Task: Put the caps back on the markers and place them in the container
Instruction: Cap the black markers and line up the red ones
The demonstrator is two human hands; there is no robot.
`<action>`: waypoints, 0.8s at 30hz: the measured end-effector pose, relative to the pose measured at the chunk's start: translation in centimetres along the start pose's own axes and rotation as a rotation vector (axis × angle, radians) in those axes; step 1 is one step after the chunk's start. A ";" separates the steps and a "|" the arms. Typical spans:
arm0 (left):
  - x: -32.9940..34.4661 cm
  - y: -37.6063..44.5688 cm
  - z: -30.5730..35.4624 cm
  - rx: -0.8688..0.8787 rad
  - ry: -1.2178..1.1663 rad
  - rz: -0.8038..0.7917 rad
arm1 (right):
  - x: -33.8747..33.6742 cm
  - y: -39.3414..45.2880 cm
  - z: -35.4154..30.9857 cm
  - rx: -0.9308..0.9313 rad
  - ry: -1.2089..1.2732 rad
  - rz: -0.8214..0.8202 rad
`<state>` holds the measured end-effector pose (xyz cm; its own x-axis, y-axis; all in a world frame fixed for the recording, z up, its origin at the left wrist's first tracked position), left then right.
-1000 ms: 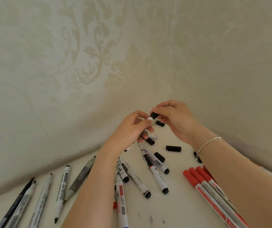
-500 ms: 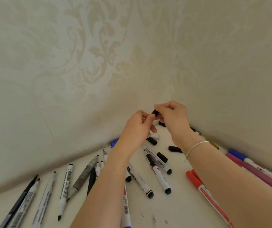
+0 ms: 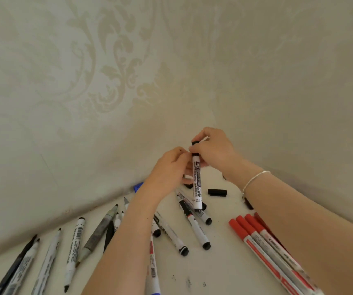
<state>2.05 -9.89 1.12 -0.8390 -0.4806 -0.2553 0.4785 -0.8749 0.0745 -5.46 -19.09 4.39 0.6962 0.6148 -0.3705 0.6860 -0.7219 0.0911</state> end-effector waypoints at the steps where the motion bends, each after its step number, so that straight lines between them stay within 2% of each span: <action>1: -0.2 0.0 -0.3 -0.042 0.053 -0.020 | -0.4 -0.2 0.2 0.019 -0.045 -0.034; 6: -0.6 -0.8 -2.5 -0.329 0.408 -0.160 | -2.8 -1.8 1.6 0.162 -0.444 -0.272; 10: 0.5 -1.1 -3.9 -0.489 0.551 -0.247 | -4.6 -3.5 2.9 0.265 -0.647 -0.404; 19: 1.4 -1.1 -5.1 -0.586 0.554 -0.261 | -7.6 -6.7 6.1 0.435 -0.882 -0.479; 24: 1.1 -0.8 -5.5 -0.604 0.527 -0.278 | -7.7 -7.6 7.0 0.398 -0.896 -0.490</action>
<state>2.18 -9.33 -4.51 -0.7877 -0.0306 -0.6153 0.4545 -0.7031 -0.5469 -17.51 -20.49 0.08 -0.1506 0.5255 -0.8374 0.6166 -0.6122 -0.4950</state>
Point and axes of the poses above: each hand's wrist, its own y-axis towards the middle knuckle, its own x-axis out of the palm, z = x × y, the point moved 5 cm from there along y, towards the middle knuckle, and after that the axes turned 5 degrees about -z, right-handed, at the moved point
